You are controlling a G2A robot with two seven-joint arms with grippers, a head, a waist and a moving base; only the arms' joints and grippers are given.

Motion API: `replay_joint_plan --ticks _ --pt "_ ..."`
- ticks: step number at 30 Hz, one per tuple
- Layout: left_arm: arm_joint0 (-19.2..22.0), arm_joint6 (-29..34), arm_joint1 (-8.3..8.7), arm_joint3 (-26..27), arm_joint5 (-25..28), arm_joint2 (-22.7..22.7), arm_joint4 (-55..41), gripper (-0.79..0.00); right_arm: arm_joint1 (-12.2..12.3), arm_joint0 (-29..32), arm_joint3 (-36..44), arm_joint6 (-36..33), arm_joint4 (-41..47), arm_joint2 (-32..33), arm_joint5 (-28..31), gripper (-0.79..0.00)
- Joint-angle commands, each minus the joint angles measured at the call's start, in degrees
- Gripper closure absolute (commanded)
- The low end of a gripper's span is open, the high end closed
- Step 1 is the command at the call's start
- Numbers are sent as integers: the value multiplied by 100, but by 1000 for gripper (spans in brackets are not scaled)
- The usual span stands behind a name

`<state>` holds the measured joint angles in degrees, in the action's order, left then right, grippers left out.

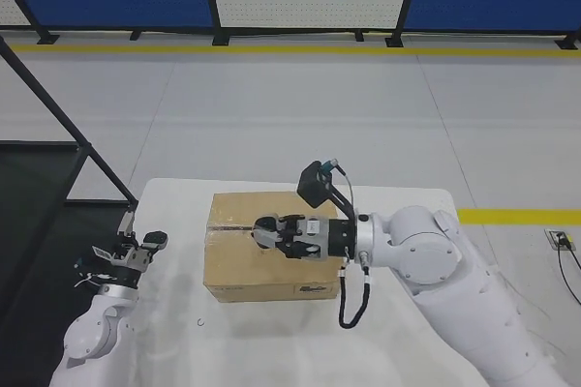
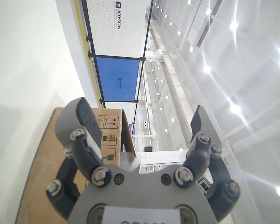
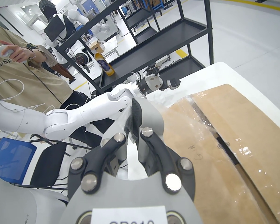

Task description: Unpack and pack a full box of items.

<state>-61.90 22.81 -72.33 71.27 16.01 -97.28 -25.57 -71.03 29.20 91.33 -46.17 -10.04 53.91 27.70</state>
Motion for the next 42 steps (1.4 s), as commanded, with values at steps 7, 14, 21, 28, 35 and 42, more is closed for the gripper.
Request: replay_joint_plan --ticks 7,14,21,28,35,42 --pt "-44 -14 12 7 23 21 -16 -785 -125 -381 -124 78 -384 -449 534 0" --pt "-67 -22 27 8 19 5 -60 -785 -244 -673 -368 284 -527 -727 861 0" --pt "-90 -17 37 20 36 24 -70 -785 -325 -847 -524 322 -480 -866 868 0" --pt "-104 7 47 46 47 41 -96 -785 -344 -845 -427 413 -384 -838 1200 0" --pt "-395 1179 86 345 414 -66 -723 -785 -353 -840 -416 399 -354 -789 977 0" --pt "-903 2819 192 820 511 -320 -1201 -785 -399 -901 -579 427 -211 -789 644 0"
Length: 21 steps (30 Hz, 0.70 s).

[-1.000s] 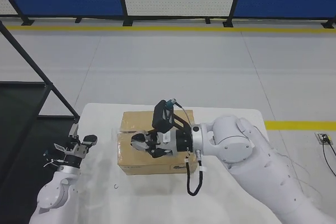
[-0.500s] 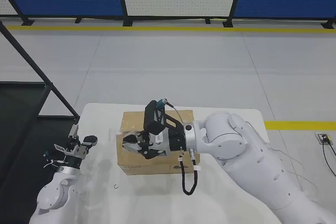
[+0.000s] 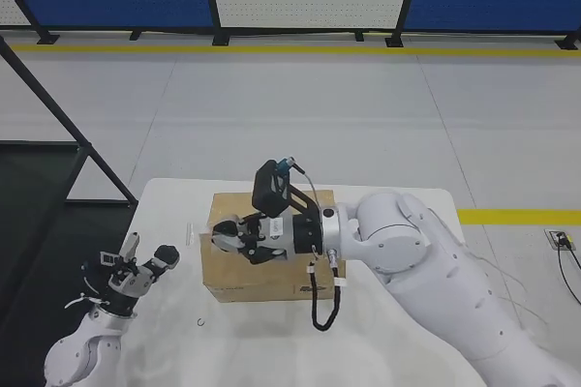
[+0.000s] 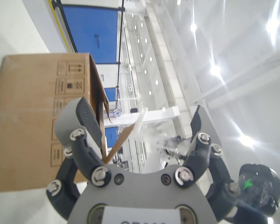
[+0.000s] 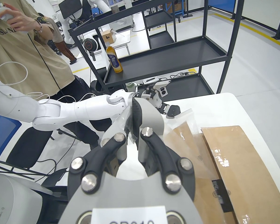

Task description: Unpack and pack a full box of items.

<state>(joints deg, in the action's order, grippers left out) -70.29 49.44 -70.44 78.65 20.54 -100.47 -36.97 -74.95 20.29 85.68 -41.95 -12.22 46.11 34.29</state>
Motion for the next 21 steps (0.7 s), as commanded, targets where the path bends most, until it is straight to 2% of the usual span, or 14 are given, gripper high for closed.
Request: replay_joint_plan --ticks 1,2,3,7,9,17,21 --pt "-130 241 2 166 125 -3 -157 -563 -15 -21 -30 2 16 -18 -9 0" --pt "-187 249 -2 244 161 -7 -277 -243 -21 -29 -45 10 21 -20 -10 0" --pt "-238 243 -6 330 145 5 -373 0 -27 -32 -55 14 30 -25 -3 0" --pt "-392 -6 4 729 -68 75 -135 0 -42 -34 -71 20 20 -21 19 0" --pt "-463 -81 12 928 -3 134 196 0 -44 -26 -70 18 19 -5 20 0" --pt "-482 -102 14 958 0 153 277 0 -60 -11 -54 8 17 39 -10 0" --pt "-595 -95 25 1093 -13 344 695 0 -75 -21 -73 -1 31 40 -5 0"
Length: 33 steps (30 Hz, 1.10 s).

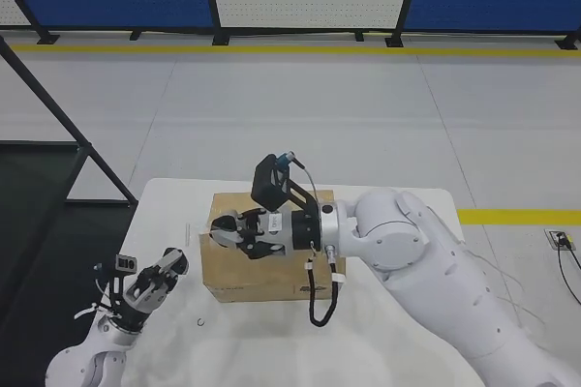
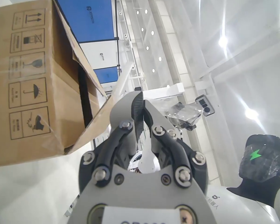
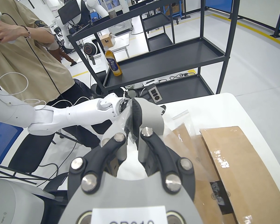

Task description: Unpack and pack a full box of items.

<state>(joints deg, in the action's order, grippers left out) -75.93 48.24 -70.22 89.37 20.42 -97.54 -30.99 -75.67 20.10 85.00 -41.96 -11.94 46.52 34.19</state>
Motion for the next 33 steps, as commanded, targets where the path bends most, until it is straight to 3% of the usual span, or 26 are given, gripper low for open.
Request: replay_joint_plan --ticks 1,7,23,33 --pt "-62 66 9 41 2 90 197 0 -7 -3 -12 -2 10 0 9 0" --pt "-108 -45 33 21 24 238 682 0 -27 -22 -49 -38 30 -4 42 0" --pt "373 -819 13 -434 -591 727 875 0 -66 -120 24 -202 -85 -47 454 0" --pt "476 -969 32 -588 -668 854 1077 0 -56 6 374 379 -566 157 917 0"
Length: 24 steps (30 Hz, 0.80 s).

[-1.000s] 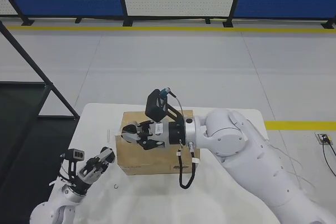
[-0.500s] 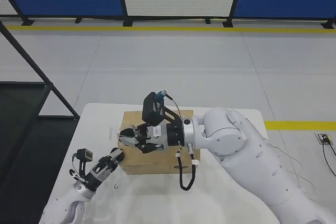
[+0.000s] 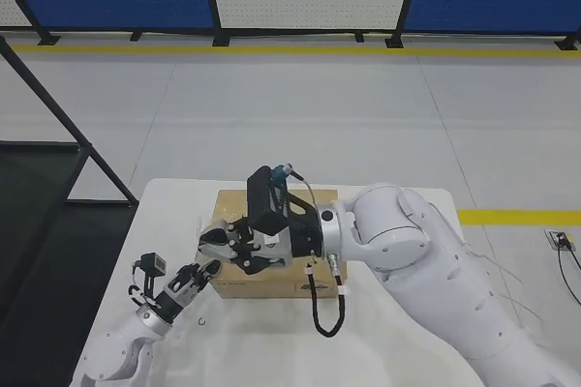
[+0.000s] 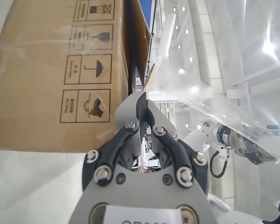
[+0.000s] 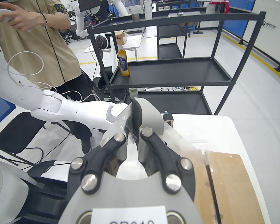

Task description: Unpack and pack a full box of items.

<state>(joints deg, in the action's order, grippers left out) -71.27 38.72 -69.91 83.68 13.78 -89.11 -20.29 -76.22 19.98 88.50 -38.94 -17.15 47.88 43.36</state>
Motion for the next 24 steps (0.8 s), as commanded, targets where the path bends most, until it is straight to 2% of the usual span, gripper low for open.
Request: replay_joint_plan --ticks 1,9,16,24 --pt "22 -36 2 -41 -10 20 15 0 -2 29 53 153 -94 43 11 0" --pt "104 -168 7 -164 -73 89 -4 0 -40 72 93 798 -293 182 67 0" --pt "40 -98 19 -75 -41 33 -315 0 -91 35 70 1115 -342 242 -283 0" --pt "-285 79 63 337 198 -294 -769 0 -147 -69 118 1321 -26 396 -871 0"
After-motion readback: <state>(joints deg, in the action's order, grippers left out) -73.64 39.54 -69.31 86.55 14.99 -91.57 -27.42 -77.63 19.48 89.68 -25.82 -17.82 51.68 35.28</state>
